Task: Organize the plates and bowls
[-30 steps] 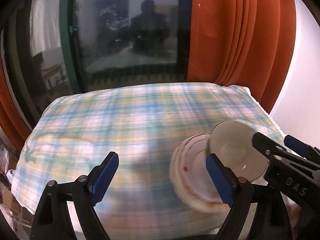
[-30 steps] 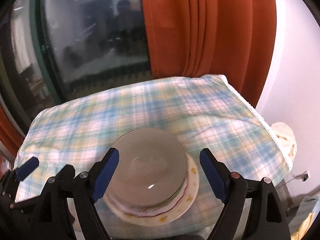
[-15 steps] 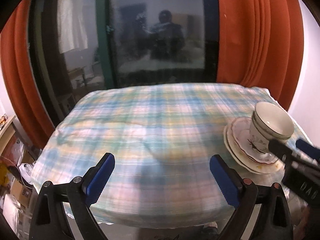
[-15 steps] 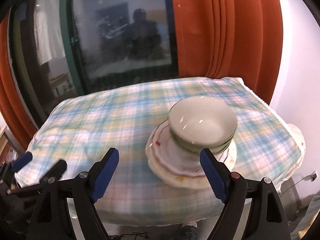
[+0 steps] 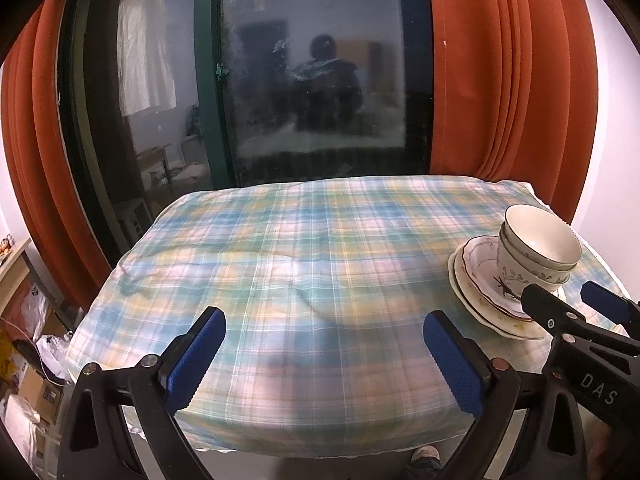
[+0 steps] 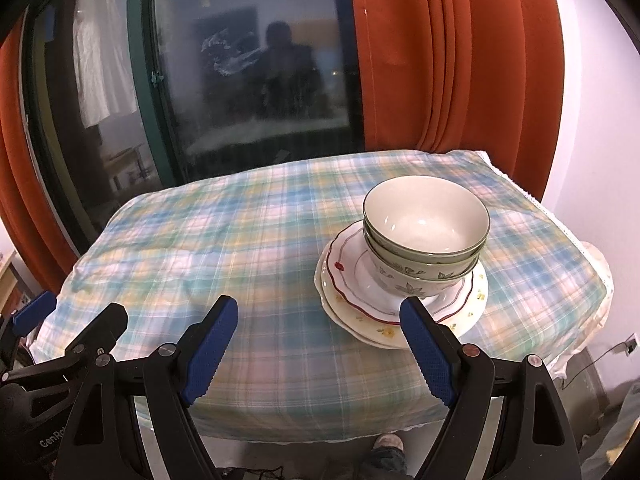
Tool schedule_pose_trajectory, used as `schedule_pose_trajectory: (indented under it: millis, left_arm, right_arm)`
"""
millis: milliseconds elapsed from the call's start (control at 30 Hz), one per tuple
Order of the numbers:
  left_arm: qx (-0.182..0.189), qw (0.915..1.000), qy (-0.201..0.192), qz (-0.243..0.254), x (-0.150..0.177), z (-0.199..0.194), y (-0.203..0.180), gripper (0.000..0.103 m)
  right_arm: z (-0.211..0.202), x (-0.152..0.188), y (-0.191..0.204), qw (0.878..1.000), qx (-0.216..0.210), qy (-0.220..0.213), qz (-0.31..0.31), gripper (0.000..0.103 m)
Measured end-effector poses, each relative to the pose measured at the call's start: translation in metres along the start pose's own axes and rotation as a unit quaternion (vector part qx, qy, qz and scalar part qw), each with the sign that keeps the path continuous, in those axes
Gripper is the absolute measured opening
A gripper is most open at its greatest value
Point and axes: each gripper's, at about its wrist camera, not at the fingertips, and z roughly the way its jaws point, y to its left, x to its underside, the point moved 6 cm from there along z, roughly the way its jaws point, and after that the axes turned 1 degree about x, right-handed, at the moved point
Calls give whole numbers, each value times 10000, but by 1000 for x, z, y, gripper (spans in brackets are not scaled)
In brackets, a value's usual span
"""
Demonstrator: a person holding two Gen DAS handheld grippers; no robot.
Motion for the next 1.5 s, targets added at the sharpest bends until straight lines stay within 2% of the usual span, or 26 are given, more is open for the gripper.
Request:
schedule_pose_trajectory:
  millis: [500, 1500]
  left_arm:
    - [-32, 9996, -10, -291, -1, -1, 1, 102]
    - [-12, 9997, -8, -264, -6, 4, -10, 103]
  right_arm:
    - [-1, -4, -2, 9998, 18, -38, -174, 88]
    - [3, -7, -7, 9998, 150, -4, -143, 89]
